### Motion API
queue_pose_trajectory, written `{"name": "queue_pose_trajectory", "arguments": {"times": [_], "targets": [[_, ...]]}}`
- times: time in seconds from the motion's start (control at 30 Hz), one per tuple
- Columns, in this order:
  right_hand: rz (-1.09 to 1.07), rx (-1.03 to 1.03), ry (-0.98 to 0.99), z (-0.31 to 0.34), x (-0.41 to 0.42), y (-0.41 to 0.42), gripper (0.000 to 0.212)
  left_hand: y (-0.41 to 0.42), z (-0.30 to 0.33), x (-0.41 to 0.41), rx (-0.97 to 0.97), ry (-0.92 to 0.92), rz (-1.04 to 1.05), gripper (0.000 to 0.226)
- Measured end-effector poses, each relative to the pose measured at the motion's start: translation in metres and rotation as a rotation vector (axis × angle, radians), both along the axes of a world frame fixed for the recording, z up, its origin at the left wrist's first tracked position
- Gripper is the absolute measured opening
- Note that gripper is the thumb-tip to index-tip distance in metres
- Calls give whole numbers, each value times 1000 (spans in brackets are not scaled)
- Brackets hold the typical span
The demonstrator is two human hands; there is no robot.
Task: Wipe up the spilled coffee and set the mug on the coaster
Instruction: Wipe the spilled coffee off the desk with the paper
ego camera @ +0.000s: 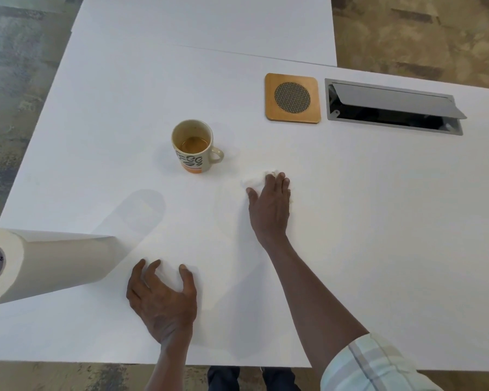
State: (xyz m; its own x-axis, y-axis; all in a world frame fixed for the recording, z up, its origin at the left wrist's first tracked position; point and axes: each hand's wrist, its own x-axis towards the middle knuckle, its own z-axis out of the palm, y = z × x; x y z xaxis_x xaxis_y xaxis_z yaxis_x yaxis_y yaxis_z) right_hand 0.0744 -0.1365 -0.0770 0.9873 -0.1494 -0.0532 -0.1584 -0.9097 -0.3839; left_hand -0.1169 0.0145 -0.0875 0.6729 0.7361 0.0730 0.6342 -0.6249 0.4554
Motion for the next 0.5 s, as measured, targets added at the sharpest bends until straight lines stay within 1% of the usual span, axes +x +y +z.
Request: {"name": "queue_pose_trajectory", "arguments": {"times": [0.13,0.2,0.23,0.33,0.5], "targets": [[64,-124,-10,-2,0,-4,43,0,1,1,-10,-8,6,53],[103,-133,-1,-3,1,-8,40,-1,1,0,-5,-9,7,53],[134,-133,6,-3,-1,-9,43,0,1,0,-1,-8,4,53],[257,-134,-13,-2,-15,-5,63,0,1,-1,8,-14,-3,53],[397,-61,-53,-7,-56,-21,55,-1,0,0,9,-18,-8,54]]}}
